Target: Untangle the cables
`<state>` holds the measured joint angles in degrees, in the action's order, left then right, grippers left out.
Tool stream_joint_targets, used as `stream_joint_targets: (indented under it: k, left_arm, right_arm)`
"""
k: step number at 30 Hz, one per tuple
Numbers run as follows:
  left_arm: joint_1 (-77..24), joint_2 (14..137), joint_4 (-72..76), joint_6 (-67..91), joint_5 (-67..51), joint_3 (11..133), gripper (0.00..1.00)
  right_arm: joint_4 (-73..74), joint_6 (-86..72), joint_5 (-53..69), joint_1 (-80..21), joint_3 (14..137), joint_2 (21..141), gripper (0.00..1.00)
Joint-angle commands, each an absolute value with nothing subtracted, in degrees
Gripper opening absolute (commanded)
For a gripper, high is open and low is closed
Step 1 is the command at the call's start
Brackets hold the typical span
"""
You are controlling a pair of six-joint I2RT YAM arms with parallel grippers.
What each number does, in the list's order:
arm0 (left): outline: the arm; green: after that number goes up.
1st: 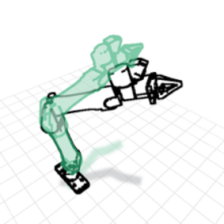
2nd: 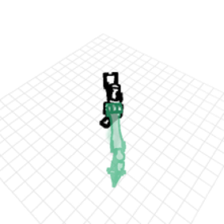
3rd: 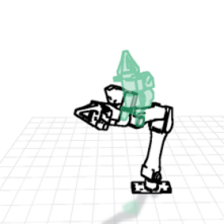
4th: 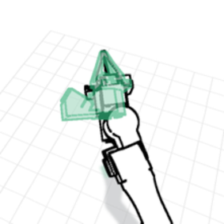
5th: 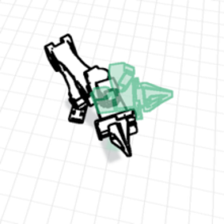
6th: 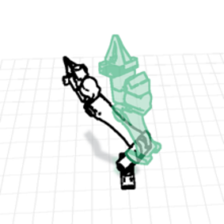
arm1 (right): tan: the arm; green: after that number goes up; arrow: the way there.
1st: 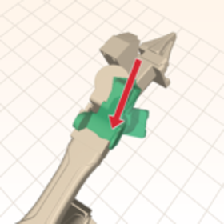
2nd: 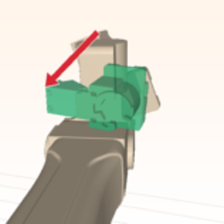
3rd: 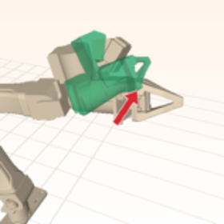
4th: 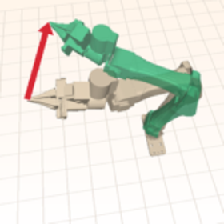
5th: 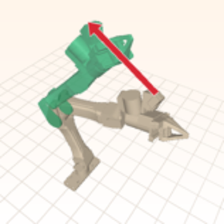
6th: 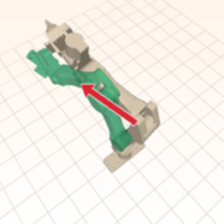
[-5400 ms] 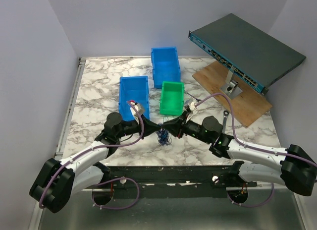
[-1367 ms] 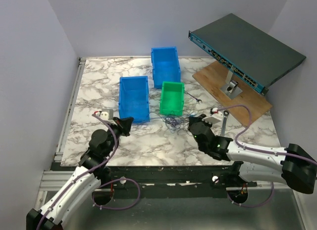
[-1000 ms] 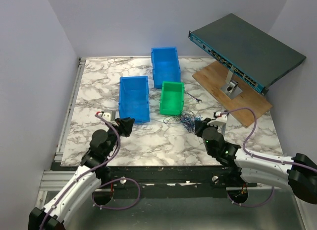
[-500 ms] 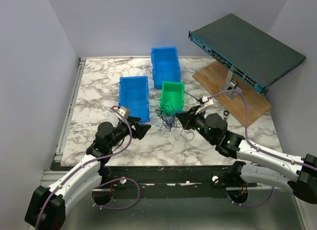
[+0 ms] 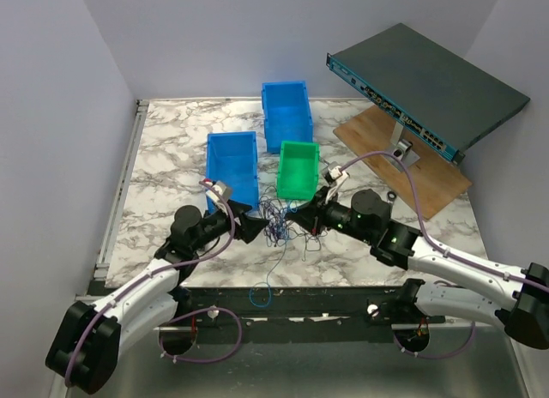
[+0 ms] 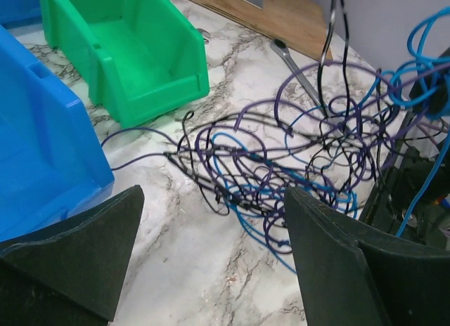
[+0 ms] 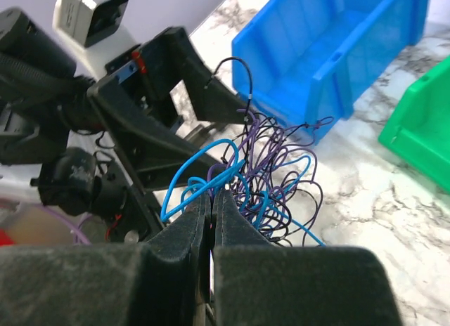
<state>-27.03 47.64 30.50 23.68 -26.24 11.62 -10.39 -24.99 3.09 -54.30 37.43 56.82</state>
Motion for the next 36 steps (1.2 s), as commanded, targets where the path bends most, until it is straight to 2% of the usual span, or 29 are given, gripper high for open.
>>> stream_joint_targets:
  k: [1,3,4,5,7,9,17,21,23,27,33,34,35,36]
  left_arm:
    - [-27.20,51.36,35.78,26.73,-30.43,14.17,0.84]
    - [-27.19,54.81,36.33,27.51,-32.17,15.47,0.79]
    - [-27.24,56.39,36.85,27.93,-33.36,16.15,0.68]
    - [-27.25,58.06,37.87,28.10,-35.05,16.59,0.50]
    - [-27.19,60.30,37.53,28.57,-35.26,17.58,0.01]
    - [-26.88,60.35,35.51,28.12,-33.73,18.20,0.00]
    - [-24.62,47.78,25.51,25.87,-16.49,14.71,0.00]
    - [-24.09,37.54,16.34,26.54,1.83,12.49,0.00]
    - [-23.74,32.10,15.27,27.46,6.43,10.31,0.00]
    - [-23.55,24.24,12.86,29.46,13.44,7.75,0.00]
    - [-23.47,28.27,17.17,26.25,3.25,8.85,0.00]
    - [-23.47,29.81,17.65,25.03,0.56,9.76,0.00]
    - [-23.47,31.05,17.98,24.15,-3.48,10.54,0.00]
    - [-23.55,32.47,20.90,23.24,-8.60,10.61,0.00]
  right_arm:
    - [-12.13,-24.41,11.08,-54.37,38.26,57.96,0.01]
    - [-12.88,-24.97,11.11,-54.32,38.05,58.35,0.01]
    - [-12.98,-25.03,10.68,-54.32,38.05,58.45,0.01]
    - [-12.97,-25.03,9.99,-54.32,38.10,58.37,0.01]
    - [-12.69,-25.09,6.72,-54.32,37.92,57.61,0.01]
    - [-11.52,-25.89,0.43,-54.34,37.39,56.32,0.01]
    - [6.67,-37.50,-41.47,-54.38,33.23,49.52,0.01]
    - [25.92,-58.37,-60.64,-54.23,32.01,47.58,0.01]
    - [37.74,-71.96,-65.88,-54.09,31.72,46.87,0.01]
    - [47.70,-83.49,-68.24,-54.04,30.96,44.69,0.01]
    - [27.58,-58.68,-59.44,-53.97,27.74,41.12,0.03]
    - [22.34,-53.11,-55.90,-54.00,27.11,40.70,0.08]
    - [16.70,-43.57,-49.45,-53.97,26.35,40.37,0.19]
    - [9.84,-36.12,-42.38,-53.96,25.11,40.17,0.38]
